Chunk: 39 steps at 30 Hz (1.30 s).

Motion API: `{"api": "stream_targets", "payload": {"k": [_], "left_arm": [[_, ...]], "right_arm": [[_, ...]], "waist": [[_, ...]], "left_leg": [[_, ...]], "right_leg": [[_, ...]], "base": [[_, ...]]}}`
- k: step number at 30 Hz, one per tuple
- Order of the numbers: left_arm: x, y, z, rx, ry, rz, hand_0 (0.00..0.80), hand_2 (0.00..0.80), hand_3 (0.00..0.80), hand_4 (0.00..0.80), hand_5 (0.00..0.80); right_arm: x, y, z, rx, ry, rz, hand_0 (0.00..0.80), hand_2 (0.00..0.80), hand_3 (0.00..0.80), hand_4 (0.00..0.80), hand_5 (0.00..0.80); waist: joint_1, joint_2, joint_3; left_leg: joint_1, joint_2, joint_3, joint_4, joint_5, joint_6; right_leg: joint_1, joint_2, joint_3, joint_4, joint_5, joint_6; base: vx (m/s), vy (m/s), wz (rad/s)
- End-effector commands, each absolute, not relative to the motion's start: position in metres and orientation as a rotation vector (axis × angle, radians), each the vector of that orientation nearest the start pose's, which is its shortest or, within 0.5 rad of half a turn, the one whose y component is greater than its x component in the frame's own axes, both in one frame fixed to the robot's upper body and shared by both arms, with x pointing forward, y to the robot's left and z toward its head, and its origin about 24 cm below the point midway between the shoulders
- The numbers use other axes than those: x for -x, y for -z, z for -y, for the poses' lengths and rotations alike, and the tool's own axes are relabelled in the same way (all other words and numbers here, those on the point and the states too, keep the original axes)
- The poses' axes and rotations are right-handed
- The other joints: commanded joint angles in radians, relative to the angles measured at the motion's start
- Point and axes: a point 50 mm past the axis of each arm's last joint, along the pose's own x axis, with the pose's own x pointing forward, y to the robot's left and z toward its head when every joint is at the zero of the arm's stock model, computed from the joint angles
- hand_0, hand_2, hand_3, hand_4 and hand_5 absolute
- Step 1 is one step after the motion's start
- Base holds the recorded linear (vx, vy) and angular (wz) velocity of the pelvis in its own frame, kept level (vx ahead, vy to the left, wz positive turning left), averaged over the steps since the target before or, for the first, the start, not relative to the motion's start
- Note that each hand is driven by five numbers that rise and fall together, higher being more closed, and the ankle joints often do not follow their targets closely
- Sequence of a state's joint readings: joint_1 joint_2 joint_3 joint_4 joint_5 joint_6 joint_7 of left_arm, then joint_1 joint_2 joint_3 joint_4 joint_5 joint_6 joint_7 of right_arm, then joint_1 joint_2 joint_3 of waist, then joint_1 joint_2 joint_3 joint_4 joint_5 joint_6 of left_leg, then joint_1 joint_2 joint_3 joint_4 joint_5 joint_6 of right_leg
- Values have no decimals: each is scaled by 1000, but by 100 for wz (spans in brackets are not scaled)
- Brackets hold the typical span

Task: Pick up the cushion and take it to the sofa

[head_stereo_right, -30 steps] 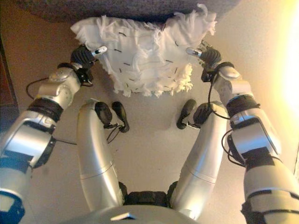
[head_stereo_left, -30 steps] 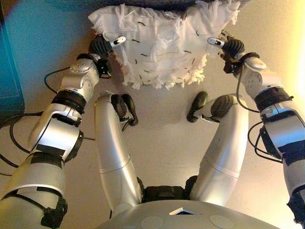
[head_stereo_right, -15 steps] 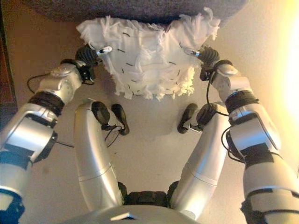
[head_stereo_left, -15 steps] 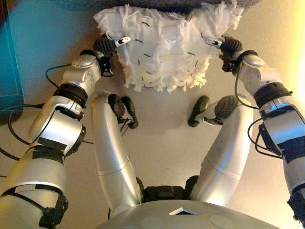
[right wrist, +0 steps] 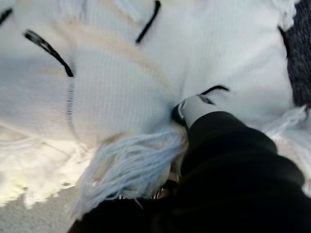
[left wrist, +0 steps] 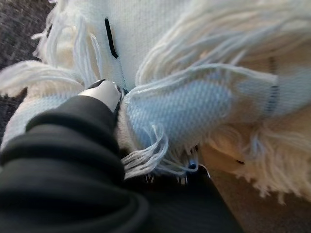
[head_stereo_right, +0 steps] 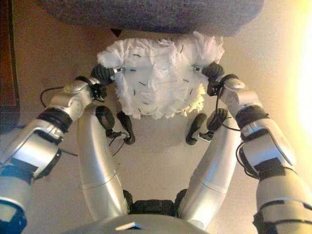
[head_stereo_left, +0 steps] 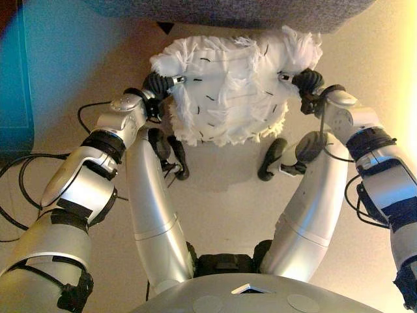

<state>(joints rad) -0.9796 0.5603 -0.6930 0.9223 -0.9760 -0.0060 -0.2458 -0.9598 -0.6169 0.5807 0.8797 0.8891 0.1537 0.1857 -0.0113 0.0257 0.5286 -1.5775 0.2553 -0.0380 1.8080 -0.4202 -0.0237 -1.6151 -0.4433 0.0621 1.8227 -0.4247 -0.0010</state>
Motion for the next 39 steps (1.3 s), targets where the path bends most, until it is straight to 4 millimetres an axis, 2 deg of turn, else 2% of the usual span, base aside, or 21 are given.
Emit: {"api": "stream_targets", "payload": {"k": [1, 6, 10, 11, 14, 16, 19, 22, 24, 25, 28, 31, 32, 34, 39], "left_arm": [[-393, -176, -105, 126, 656, 104, 800, 800, 800, 800, 800], [-388, -179, -106, 120, 618, 194, 800, 800, 800, 800, 800], [-385, -181, -115, 130, 482, 282, 800, 800, 800, 800, 800], [-382, -182, -118, 137, 443, 330, 800, 800, 800, 800, 800], [-376, -181, -125, 154, 369, 395, 800, 800, 800, 800, 800], [-371, -173, -132, 145, 309, 405, 800, 800, 800, 800, 800], [-364, -168, -146, 133, 252, 427, 800, 800, 800, 800, 800], [-354, -157, -158, 139, 233, 420, 800, 800, 800, 800, 800], [-349, -149, -163, 166, 228, 400, 800, 800, 800, 800, 800], [-346, -143, -166, 182, 221, 379, 800, 800, 800, 800, 800], [-337, -129, -168, 242, 196, 358, 800, 800, 800, 800, 800], [-333, -124, -164, 214, 176, 340, 800, 800, 800, 800, 800], [-334, -120, -160, 206, 176, 310, 800, 800, 800, 800, 800], [-334, -111, -159, 176, 163, 268, 800, 800, 800, 800, 800], [-328, -82, -173, 133, 117, 141, 800, 800, 800, 800, 800]], "right_arm": [[-397, -184, 130, -140, -520, 47, 800, 800, 800, 800, 800], [-387, -178, 137, -167, -469, 138, 800, 800, 800, 800, 800], [-376, -177, 139, -198, -473, 259, 800, 800, 800, 800, 800], [-371, -176, 142, -198, -468, 295, 800, 800, 800, 800, 800], [-362, -173, 148, -223, -447, 357, 800, 800, 800, 800, 800], [-353, -165, 150, -265, -433, 376, 800, 800, 800, 800, 800], [-340, -154, 150, -310, -425, 387, 800, 800, 800, 800, 800], [-327, -136, 153, -334, -403, 369, 800, 800, 800, 800, 800], [-321, -129, 156, -383, -396, 361, 800, 800, 800, 800, 800], [-320, -124, 157, -410, -391, 344, 800, 800, 800, 800, 800], [-317, -114, 158, -360, -382, 294, 800, 800, 800, 800, 800], [-314, -101, 164, -293, -355, 219, 800, 800, 800, 800, 800], [-309, -92, 170, -300, -334, 195, 800, 800, 800, 800, 800], [-303, -83, 174, -340, -322, 177, 800, 800, 800, 800, 800], [-293, -54, 169, -381, -266, 31, 800, 800, 800, 800, 800]], "waist": [[-7, 26, -9], [-18, 11, -9], [-28, 3, -9], [-31, 2, -9], [-33, 0, -26], [-33, -3, -44], [-33, -15, -72], [-20, -35, -115], [-10, -49, -148], [-3, -57, -169], [16, -66, -210], [20, -62, -252], [16, -63, -277], [18, -67, -310], [18, -65, -427]], "left_leg": [[9, 23, -28, -39, -86, 4], [74, 41, -5, -200, -18, -11], [220, 49, 35, -424, 71, -44], [282, 47, 57, -519, 104, -53], [394, 38, 90, -685, 166, -62], [494, 23, 107, -823, 214, -59], [630, -6, 104, -1017, 282, -60], [812, -49, 116, -1217, 344, -56], [907, -77, 113, -1290, 361, -50], [957, -102, 94, -1322, 361, -48], [1053, -167, 58, -1393, 375, -31], [1161, -170, 97, -1474, 383, -23], [1213, -166, 131, -1505, 388, -21], [1280, -185, 122, -1550, 390, -17], [1465, -202, 156, -1717, 410, -12]], "right_leg": [[47, 5, 112, -123, 48, 2], [103, 15, 84, -273, 105, 17], [264, 28, 13, -500, 176, 42], [328, 37, -13, -580, 202, 55], [441, 52, -57, -713, 256, 78], [535, 71, -82, -817, 288, 90], [666, 99, -107, -1000, 335, 103], [845, 112, -160, -1216, 385, 118], [945, 124, -183, -1319, 406, 127], [1001, 136, -187, -1374, 414, 133], [1106, 146, -180, -1483, 454, 135], [1213, 143, -200, -1537, 456, 140], [1271, 137, -230, -1566, 460, 142], [1346, 132, -250, -1613, 474, 149], [1508, 157, -266, -1742, 502, 169]], "base": [[0, 0, 0], [-31, -4, 4], [-83, 20, -15], [-90, 6, -26], [-71, 2, -26], [-18, -23, -23], [21, -57, -24], [88, -60, -13], [139, -46, -1], [167, 39, -6], [61, 132, -48], [94, 100, -32], [114, 10, 0], [145, 3, 15], [213, 57, 7]]}}
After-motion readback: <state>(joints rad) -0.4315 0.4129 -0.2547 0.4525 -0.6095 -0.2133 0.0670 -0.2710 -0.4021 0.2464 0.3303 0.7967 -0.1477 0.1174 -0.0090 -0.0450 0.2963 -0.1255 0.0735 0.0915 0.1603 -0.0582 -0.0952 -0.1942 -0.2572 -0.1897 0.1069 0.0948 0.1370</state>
